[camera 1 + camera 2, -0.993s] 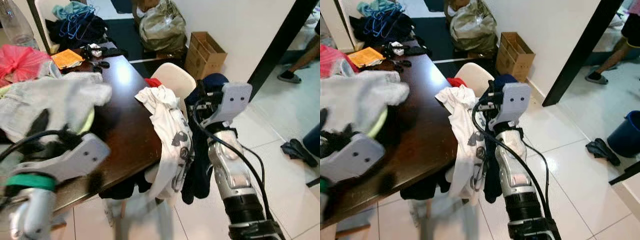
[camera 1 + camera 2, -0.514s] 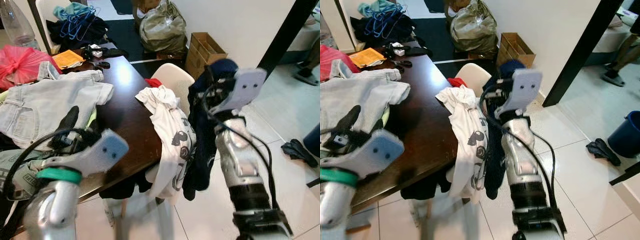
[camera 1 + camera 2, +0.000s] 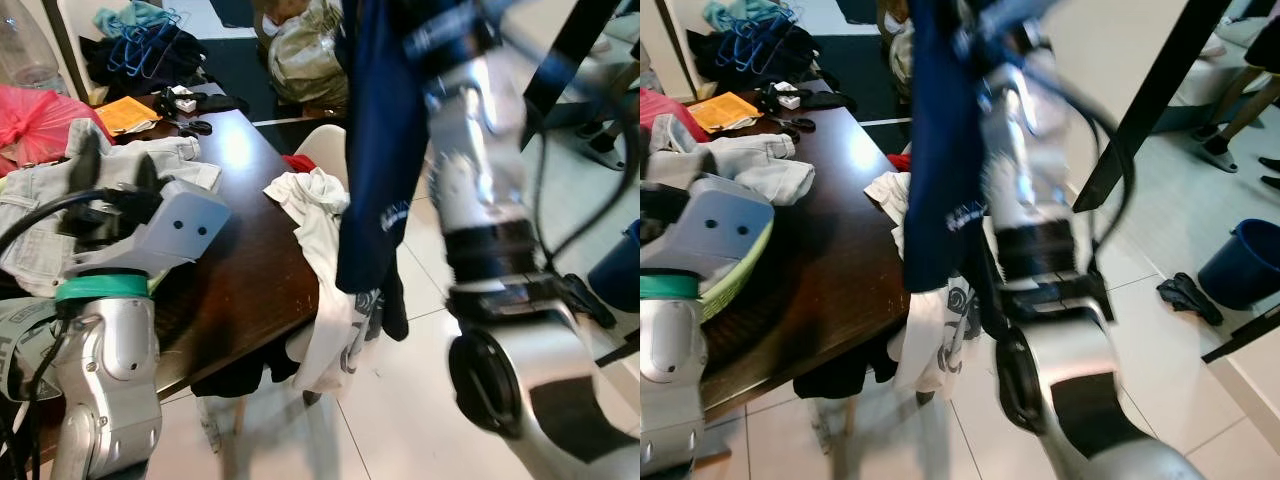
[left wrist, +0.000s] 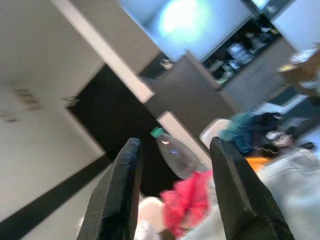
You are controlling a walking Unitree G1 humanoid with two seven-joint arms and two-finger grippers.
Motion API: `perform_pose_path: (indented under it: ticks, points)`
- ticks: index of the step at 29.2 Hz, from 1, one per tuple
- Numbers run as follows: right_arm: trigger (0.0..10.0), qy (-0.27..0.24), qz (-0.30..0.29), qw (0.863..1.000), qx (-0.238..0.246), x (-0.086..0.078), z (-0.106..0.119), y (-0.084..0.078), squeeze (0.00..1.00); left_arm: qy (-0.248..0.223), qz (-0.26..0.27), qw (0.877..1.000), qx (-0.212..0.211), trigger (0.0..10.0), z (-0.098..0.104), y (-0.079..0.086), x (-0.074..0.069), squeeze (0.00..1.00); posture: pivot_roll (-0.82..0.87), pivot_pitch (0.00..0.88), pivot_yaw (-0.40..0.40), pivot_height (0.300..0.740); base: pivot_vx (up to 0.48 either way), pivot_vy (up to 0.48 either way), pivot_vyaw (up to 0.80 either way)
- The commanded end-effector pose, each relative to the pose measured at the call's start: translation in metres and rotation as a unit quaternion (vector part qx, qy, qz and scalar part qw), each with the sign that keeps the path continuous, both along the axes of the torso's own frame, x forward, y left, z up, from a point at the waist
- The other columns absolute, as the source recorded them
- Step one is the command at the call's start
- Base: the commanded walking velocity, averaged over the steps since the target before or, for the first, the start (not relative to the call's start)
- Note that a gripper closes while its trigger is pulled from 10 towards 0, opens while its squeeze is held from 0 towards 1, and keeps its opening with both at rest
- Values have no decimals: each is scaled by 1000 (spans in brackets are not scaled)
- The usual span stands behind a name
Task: Hang hanger
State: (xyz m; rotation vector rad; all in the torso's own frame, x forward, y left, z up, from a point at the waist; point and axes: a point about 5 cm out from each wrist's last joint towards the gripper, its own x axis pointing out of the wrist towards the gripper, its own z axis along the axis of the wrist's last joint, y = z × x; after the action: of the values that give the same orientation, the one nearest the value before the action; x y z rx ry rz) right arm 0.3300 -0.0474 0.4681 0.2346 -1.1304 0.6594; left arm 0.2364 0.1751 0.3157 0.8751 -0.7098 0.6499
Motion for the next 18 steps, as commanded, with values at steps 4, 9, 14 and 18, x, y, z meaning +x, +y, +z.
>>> perform_pose_path:
  ticks: [4,9,14,18]
  points:
    - [10000,37,5,999,11,9,-2,20,0,-38,18,999,16,10000,6,-4,-16,0,145,180,-102,740,0,0,0]
    - [10000,164,-86,979,-88,37,-62,67,0,-43,32,998,31,10000,6,-7,-32,0,237,236,-139,740,0,0,0]
    - [10000,291,-195,910,-222,57,-156,80,0,-27,32,999,34,10000,3,-6,-38,0,267,254,-145,740,0,0,0]
    - [10000,325,-224,879,-266,61,-186,77,0,-22,32,999,35,10000,0,-6,-38,0,269,256,-145,740,0,0,0]
